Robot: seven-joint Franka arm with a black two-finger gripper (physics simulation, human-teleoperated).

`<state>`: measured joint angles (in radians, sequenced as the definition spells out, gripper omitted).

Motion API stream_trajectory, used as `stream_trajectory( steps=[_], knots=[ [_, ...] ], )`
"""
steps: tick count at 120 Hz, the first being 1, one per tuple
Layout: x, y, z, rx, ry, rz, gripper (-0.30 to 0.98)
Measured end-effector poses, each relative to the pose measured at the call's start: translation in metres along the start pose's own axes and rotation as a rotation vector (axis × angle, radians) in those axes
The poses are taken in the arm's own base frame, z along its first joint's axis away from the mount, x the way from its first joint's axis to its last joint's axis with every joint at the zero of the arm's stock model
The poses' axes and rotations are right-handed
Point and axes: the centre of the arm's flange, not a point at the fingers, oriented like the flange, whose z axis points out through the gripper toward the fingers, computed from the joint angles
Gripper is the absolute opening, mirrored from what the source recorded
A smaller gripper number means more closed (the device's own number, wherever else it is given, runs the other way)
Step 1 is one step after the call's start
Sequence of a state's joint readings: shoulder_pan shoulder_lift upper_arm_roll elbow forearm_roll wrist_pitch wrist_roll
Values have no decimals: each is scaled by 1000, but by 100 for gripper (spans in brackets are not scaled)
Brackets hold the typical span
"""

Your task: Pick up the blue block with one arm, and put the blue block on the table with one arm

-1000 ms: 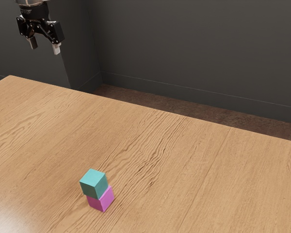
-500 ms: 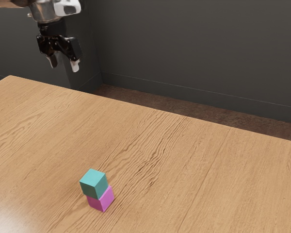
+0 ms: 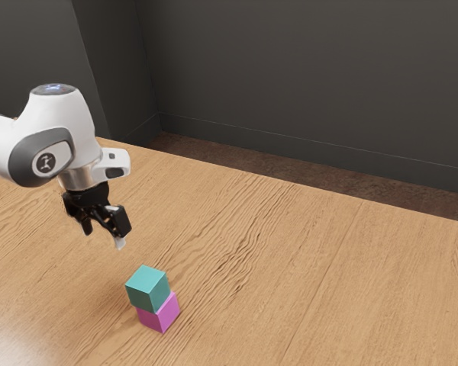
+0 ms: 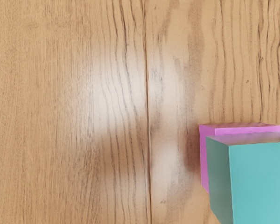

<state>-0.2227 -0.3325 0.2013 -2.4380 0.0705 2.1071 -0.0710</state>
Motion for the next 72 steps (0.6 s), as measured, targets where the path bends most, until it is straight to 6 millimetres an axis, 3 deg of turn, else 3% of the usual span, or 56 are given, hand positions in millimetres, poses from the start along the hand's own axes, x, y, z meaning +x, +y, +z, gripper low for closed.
stream_trajectory(
  steps=[17,36,50,72],
  knots=[
    [-4,22,18,-18,-5,-91,69],
    [-4,25,29,-29,0,-174,69],
    [4,25,50,-22,-9,-154,69],
    [10,27,51,-32,36,-86,69]
  ],
)
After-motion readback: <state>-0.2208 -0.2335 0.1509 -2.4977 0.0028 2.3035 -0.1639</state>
